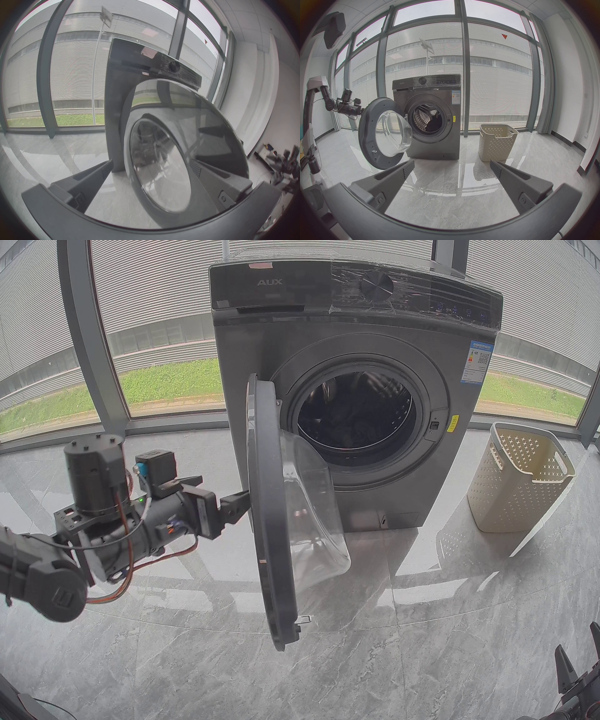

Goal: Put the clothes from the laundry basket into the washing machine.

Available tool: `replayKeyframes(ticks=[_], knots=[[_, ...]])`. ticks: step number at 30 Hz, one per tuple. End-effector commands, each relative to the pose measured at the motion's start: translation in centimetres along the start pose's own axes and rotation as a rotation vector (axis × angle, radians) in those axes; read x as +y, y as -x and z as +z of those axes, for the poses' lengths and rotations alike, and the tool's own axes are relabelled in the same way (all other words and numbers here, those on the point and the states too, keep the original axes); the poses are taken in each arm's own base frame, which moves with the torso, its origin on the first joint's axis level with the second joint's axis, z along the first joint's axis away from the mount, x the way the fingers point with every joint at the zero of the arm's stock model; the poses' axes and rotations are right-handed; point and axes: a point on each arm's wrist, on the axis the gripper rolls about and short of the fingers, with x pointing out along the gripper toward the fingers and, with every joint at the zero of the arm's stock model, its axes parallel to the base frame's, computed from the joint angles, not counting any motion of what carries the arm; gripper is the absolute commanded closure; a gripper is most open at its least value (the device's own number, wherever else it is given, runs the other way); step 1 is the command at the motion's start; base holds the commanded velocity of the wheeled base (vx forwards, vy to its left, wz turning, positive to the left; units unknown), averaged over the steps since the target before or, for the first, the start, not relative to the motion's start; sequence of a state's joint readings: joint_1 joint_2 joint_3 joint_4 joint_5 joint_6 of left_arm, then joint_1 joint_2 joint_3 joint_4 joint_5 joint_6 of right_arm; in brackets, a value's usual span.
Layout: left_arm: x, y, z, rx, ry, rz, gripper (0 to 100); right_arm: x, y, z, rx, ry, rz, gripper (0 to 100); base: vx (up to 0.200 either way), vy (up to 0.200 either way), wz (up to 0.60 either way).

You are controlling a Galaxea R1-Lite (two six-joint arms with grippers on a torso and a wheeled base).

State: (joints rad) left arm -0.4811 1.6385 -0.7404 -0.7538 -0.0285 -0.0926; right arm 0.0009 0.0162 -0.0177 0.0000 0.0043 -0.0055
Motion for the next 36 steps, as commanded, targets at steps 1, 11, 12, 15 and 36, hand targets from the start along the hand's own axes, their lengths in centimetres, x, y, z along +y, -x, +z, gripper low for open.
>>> replayKeyframes(ticks=[1,11,12,15,36], knots=[[-1.3,-4.4,-0.8,0.005,0.051,-0.016,0,0.0,-0.1,-0.5,0.009,0.001,0.001,0,0.000,0.000,0.00],[-2.1,-7.3,-0.7,-0.011,0.051,-0.033,0,0.0,-0.1,-0.5,0.009,0.001,0.001,0,0.000,0.000,0.00],[-2.2,-7.8,-0.4,-0.022,0.052,-0.034,0,0.0,-0.1,-0.5,0.009,0.001,0.001,0,0.000,0.000,0.00],[-2.8,-9.5,0.7,-0.065,0.051,-0.052,0,0.0,-0.1,-0.5,0.009,0.001,0.001,0,0.000,0.000,0.00],[-3.0,-4.3,0.3,0.040,0.121,-0.001,0,0.0,-0.1,-0.5,0.009,0.001,0.001,0,0.000,0.000,0.00]])
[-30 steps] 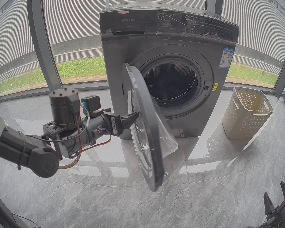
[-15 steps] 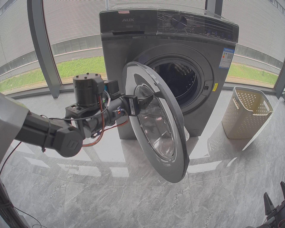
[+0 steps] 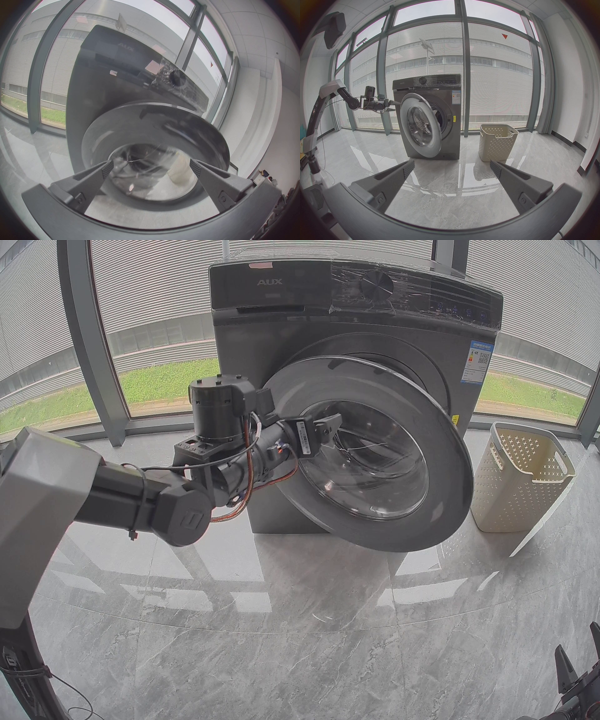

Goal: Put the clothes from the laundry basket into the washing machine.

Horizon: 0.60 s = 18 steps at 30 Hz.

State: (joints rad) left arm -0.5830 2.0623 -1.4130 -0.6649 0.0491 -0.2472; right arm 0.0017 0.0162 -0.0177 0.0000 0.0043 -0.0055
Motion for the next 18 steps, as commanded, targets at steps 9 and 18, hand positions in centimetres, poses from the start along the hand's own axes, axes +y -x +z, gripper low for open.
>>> replayKeyframes(ticks=[9,18], knots=[[1.8,24.1,-1.4,0.153,-0.057,0.068,0,0.0,-0.1,-0.5,0.011,0.001,0.000,0,0.000,0.000,0.00],[3.6,34.2,-4.2,0.047,-0.094,0.160,0,0.0,-0.1,-0.5,0.009,0.001,0.000,0,0.000,0.000,0.00]])
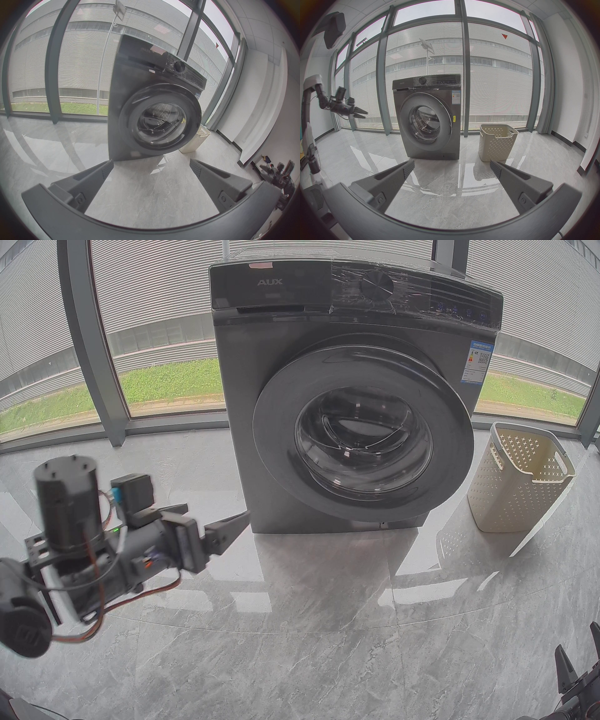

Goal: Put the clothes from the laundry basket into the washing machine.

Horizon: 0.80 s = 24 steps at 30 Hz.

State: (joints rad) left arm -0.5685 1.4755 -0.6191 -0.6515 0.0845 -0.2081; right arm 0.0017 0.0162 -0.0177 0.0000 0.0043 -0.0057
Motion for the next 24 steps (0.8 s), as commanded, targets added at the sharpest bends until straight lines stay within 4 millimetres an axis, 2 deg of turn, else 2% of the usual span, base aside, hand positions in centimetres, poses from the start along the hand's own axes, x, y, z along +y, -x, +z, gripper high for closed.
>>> replayKeyframes(ticks=[1,4,5,9,12,16,18,19,24], knots=[[3.3,15.4,-6.2,-0.166,-0.038,0.077,0,0.0,-0.1,-0.5,0.009,0.000,0.000,0,0.000,0.000,0.00],[3.7,17.5,-7.1,-0.224,-0.056,0.111,0,0.0,-0.1,-0.5,0.011,-0.001,-0.001,0,0.000,0.000,0.00],[3.7,17.5,-7.1,-0.224,-0.056,0.111,0,0.0,-0.1,-0.5,0.011,-0.001,-0.001,0,0.000,0.000,0.00],[4.4,20.2,-9.2,-0.309,-0.092,0.241,0,0.0,-0.1,-0.5,0.011,-0.001,-0.001,0,0.000,0.000,0.00],[4.6,21.1,-11.0,-0.310,-0.152,0.331,0,0.0,-0.1,-0.5,0.011,-0.001,-0.001,0,0.000,0.000,0.00],[4.4,22.5,-13.4,-0.292,-0.174,0.331,0,0.0,-0.1,-0.5,0.011,-0.001,-0.003,0,0.000,0.000,0.00],[4.3,23.1,-15.4,-0.238,-0.209,0.344,0,0.0,-0.1,-0.5,0.011,-0.001,-0.001,0,0.000,0.000,0.00],[4.4,22.9,-15.8,-0.191,-0.212,0.359,0,0.0,-0.1,-0.5,0.011,-0.001,-0.001,0,0.000,0.000,0.00],[4.5,23.0,-15.3,-0.224,-0.189,0.436,0,0.0,-0.1,-0.5,0.011,-0.001,-0.003,0,0.000,0.000,0.00]])
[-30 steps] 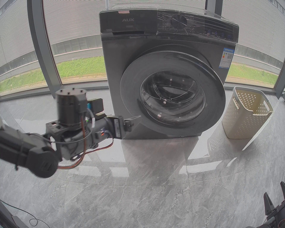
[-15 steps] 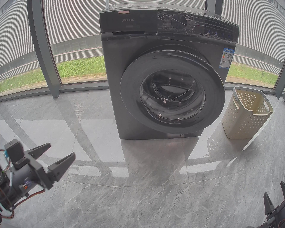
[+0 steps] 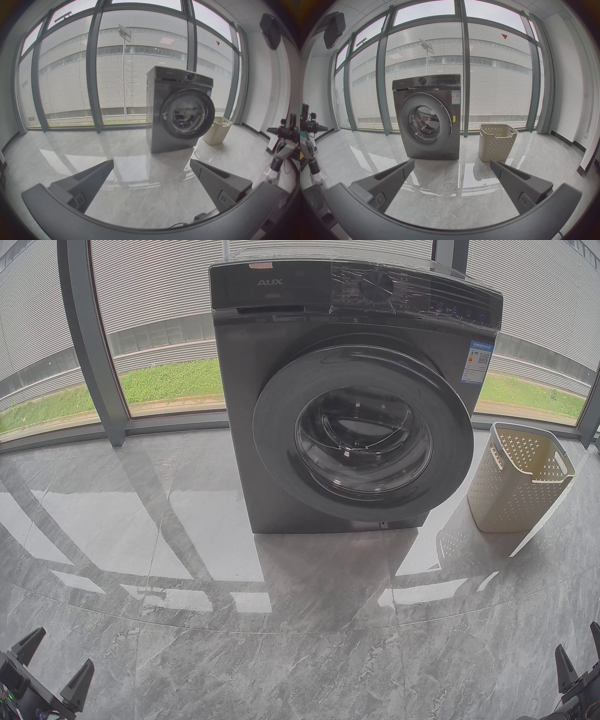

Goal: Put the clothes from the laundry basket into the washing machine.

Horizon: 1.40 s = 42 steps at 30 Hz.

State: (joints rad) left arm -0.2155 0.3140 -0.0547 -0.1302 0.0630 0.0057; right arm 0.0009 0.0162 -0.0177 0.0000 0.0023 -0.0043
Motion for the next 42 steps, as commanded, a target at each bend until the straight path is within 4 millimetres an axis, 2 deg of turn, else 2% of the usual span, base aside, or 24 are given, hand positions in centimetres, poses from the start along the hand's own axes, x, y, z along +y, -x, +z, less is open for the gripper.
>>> replayKeyframes(ticks=[1,2,3,12,16,33,34,35,37,38,40,42], knots=[[-0.1,1.8,-2.6,-0.109,-0.009,0.220,0,0.0,-0.1,-0.5,0.011,0.000,0.000,0,0.000,0.000,0.00],[-0.3,1.9,-2.6,-0.127,-0.003,0.291,0,0.0,-0.1,-0.5,0.011,0.000,0.000,0,0.000,0.000,0.00],[-0.3,2.0,-2.6,-0.131,-0.006,0.290,0,0.0,-0.1,-0.5,0.009,0.000,0.000,0,0.000,0.000,0.00],[-0.3,2.5,-2.9,-0.161,-0.005,0.254,0,0.0,-0.1,-0.5,0.011,0.000,0.000,0,0.000,0.000,0.00],[-0.5,2.3,-3.5,-0.127,0.062,0.153,0,0.0,-0.1,-0.5,0.011,0.000,0.000,0,0.000,0.000,0.00],[-0.5,2.3,-3.5,-0.127,0.030,0.151,0,0.0,-0.1,-0.4,0.005,-0.004,-0.009,0,0.000,0.000,0.00],[-0.5,2.3,-3.5,-0.127,0.031,0.151,0,0.0,0.1,0.1,-0.020,-0.004,-0.005,0,0.000,0.000,0.00],[-0.5,2.3,-3.5,-0.127,0.031,0.152,0,0.0,0.4,1.5,-0.078,-0.012,0.000,0,0.000,0.000,0.00],[-0.5,2.3,-3.5,-0.125,0.033,0.154,0,-0.1,1.7,6.6,-0.210,-0.075,0.020,0,0.000,0.000,0.00],[-0.5,2.3,-3.5,-0.127,0.033,0.152,0,-0.1,1.4,8.9,-0.192,-0.110,0.063,0,0.000,0.000,0.00],[-0.5,2.3,-3.5,-0.127,0.036,0.152,0,-0.1,0.1,9.5,-0.099,-0.119,0.160,0,0.000,0.000,0.00],[-0.5,2.3,-3.5,-0.127,0.038,0.152,0,0.3,-1.7,8.6,0.061,-0.121,0.353,0,0.000,0.000,0.00]])
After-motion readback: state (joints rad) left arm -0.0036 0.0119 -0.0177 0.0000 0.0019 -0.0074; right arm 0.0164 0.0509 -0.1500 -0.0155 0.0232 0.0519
